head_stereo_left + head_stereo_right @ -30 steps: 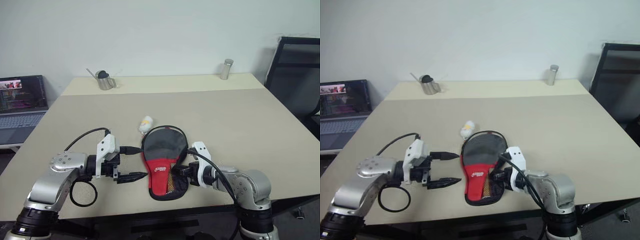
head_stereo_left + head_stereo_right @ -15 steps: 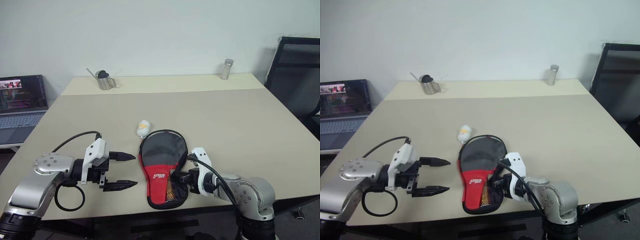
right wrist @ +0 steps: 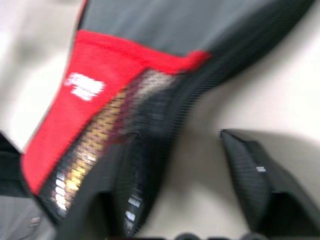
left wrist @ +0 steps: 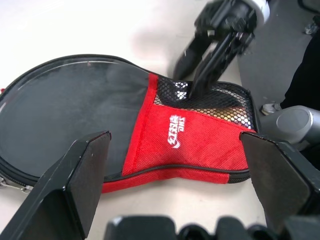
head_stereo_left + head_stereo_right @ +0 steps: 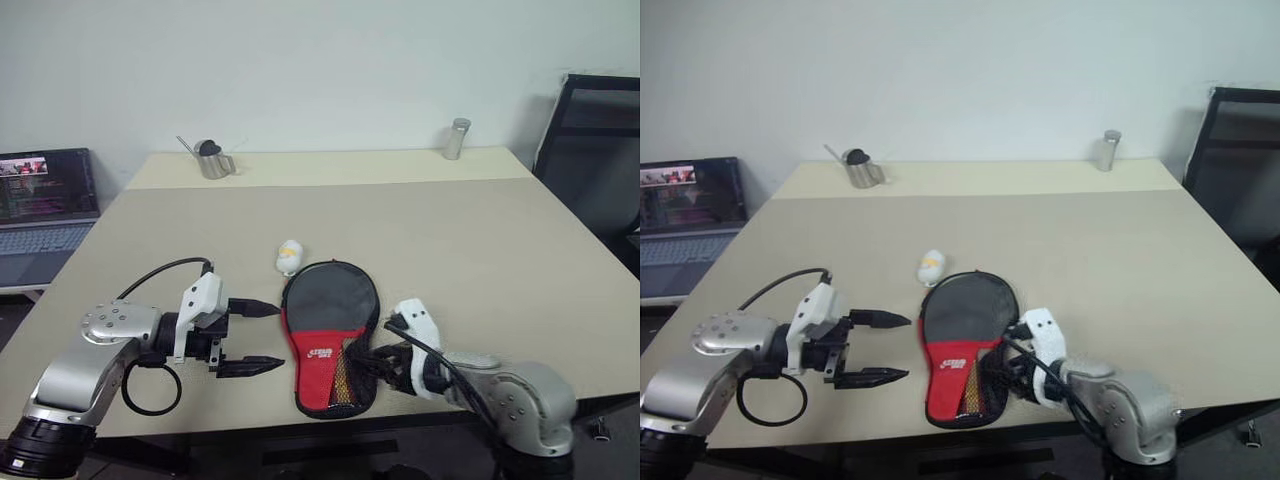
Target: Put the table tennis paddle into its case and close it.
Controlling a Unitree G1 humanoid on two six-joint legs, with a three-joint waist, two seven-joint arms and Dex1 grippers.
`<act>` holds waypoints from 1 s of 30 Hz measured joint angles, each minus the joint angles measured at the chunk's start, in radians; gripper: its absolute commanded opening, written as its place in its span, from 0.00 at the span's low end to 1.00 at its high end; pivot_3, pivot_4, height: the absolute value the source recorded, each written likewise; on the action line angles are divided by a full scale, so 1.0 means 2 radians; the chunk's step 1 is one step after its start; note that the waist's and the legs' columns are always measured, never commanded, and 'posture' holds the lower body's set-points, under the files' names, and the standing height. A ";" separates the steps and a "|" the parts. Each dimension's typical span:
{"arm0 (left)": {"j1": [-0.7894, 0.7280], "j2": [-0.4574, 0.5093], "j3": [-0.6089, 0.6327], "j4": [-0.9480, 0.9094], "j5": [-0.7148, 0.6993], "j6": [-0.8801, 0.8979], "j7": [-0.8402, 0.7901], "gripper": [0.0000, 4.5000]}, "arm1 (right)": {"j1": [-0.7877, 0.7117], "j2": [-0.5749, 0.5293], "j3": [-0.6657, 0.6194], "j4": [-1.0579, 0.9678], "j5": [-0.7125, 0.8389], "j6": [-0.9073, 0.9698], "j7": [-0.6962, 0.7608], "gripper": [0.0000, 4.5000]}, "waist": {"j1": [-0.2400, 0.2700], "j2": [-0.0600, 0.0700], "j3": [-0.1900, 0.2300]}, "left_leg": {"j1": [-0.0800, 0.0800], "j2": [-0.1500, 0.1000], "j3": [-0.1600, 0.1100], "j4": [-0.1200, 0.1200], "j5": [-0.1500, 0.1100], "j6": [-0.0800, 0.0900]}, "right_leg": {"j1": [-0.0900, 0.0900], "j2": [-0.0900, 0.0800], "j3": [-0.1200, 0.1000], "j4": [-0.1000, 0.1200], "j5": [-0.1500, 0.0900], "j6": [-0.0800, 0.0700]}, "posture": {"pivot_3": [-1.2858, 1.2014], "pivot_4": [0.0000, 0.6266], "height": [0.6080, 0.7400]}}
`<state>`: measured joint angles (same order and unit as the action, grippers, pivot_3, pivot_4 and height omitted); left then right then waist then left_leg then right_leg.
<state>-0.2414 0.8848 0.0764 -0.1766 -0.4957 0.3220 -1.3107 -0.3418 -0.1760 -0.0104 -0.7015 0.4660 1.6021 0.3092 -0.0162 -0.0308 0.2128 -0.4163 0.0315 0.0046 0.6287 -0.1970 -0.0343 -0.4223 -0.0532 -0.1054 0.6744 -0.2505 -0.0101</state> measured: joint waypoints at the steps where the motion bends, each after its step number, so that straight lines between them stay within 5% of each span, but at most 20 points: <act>1: 0.000 -0.003 0.000 0.000 0.000 0.000 0.002 1.00 | -0.011 -0.016 0.002 -0.010 0.004 -0.005 0.007 0.97 | 0.000 0.000 0.000 | 0.000 0.000 0.000 0.000 0.000 0.000 | 0.000 0.000 0.000 0.000 0.000 0.000 | 0.52 0.24 1.00; 9: -0.027 -0.045 0.001 0.051 0.025 -0.027 0.063 1.00 | -0.089 -0.069 0.030 0.031 0.008 -0.145 0.055 0.99 | 0.005 0.000 0.000 | 0.000 0.000 0.001 0.000 0.000 0.000 | 0.000 0.001 -0.001 -0.001 0.000 0.000 | 0.52 0.24 1.00; 16: -0.138 -0.083 0.006 0.159 0.061 -0.033 0.152 1.00 | -0.135 -0.037 0.101 0.186 -0.026 -0.285 0.086 0.99 | 0.007 -0.001 -0.001 | -0.001 -0.001 0.001 0.000 0.000 0.000 | 0.000 0.001 -0.001 -0.001 0.000 0.000 | 0.52 0.24 1.00; 30: -0.291 -0.168 -0.036 0.412 0.165 -0.021 0.260 1.00 | -0.143 -0.033 0.146 0.256 -0.067 -0.355 0.111 0.99 | 0.009 -0.002 -0.001 | -0.001 -0.002 0.001 0.001 0.000 0.000 | 0.000 0.001 -0.002 0.001 0.000 0.001 | 0.52 0.24 1.00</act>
<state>-0.8228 0.5489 0.0039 0.6475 -0.1654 0.2801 -0.7913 -0.6268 -0.2424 0.2822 -0.1894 0.3327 0.8930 0.5302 0.0022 -0.0340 0.2113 -0.4177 0.0279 0.0066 0.6316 -0.1972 -0.0338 -0.4214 -0.0511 -0.1087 0.6762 -0.2497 -0.0091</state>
